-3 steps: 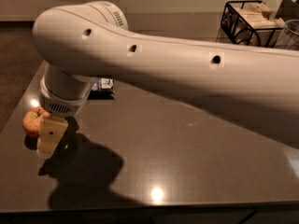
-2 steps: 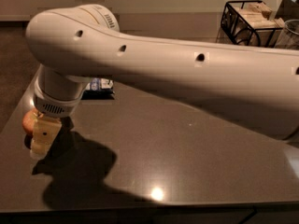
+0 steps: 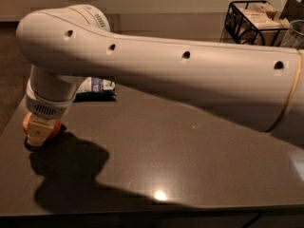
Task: Move apple near blue chip bag
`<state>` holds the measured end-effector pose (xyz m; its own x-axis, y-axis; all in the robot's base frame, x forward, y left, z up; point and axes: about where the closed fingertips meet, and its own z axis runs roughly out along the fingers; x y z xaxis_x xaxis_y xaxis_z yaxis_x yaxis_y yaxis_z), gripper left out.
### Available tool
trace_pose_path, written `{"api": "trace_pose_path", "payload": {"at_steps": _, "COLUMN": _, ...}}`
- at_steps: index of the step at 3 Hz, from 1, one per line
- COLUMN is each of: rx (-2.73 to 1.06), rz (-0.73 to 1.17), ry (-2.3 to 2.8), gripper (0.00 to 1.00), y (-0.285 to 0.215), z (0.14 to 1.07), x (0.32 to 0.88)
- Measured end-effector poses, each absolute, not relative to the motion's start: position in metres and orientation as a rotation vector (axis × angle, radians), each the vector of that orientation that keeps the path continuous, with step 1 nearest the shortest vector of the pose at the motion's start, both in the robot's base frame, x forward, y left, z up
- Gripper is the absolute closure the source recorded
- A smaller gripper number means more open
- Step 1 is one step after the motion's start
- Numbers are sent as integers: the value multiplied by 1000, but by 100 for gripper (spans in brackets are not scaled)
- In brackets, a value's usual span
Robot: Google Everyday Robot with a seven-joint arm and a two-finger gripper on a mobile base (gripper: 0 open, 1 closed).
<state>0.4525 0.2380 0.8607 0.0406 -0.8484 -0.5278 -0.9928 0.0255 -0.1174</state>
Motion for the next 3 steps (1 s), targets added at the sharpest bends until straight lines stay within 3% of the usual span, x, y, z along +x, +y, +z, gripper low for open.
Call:
{"api": "trace_pose_path", "payload": {"at_steps": 2, "rx": -1772, "rz": 321, "ry": 1891, "gripper": 86, "y": 221, "z": 883, "x": 465}}
{"api": "trace_pose_path", "payload": {"at_steps": 3, "rx": -1677, "rz": 203, "ry": 1945, "gripper": 100, "y": 192, "z": 898, "x": 479}}
